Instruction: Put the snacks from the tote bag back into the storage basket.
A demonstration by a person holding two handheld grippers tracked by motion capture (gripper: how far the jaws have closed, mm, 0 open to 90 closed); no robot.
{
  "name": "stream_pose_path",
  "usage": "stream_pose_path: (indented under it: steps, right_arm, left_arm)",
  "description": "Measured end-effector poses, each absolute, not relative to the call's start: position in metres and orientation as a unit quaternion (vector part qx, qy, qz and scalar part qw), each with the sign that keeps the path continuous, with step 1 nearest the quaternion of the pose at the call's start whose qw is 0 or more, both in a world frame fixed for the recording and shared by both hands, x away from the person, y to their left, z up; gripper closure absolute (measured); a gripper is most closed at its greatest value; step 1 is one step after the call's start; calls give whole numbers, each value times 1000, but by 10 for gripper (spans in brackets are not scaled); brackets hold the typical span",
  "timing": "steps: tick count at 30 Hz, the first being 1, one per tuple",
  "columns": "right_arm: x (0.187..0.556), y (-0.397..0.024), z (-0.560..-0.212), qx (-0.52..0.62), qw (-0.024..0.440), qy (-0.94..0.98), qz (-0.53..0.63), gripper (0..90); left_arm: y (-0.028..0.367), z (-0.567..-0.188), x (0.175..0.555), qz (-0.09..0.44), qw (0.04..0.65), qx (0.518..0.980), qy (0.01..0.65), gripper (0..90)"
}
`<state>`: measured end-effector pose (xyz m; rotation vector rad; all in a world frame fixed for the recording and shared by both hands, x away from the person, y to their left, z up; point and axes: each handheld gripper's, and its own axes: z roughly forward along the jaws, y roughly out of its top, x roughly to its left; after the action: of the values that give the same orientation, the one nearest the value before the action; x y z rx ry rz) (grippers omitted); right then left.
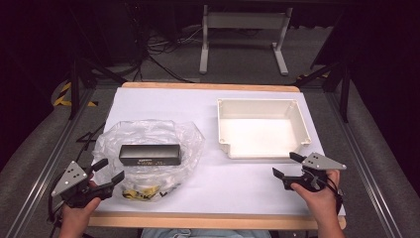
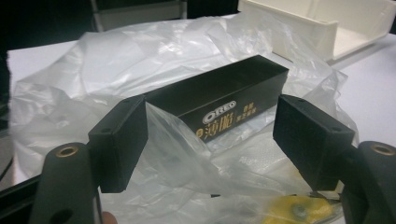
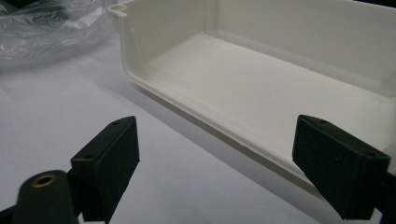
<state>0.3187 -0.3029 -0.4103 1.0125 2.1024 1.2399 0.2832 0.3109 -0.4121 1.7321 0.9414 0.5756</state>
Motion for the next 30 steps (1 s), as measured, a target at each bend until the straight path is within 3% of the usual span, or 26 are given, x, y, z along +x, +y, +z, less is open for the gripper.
stream_pose_path:
  steps: [9, 30]
  right_arm:
    - [319, -299, -402, 362, 235, 785, 444, 157]
    - [318, -288, -377, 353, 206, 811, 418, 151]
  left_arm:
    - [304, -405, 275, 266, 495, 725, 398, 270]
    - [304, -394, 268, 239, 506, 723, 405, 263]
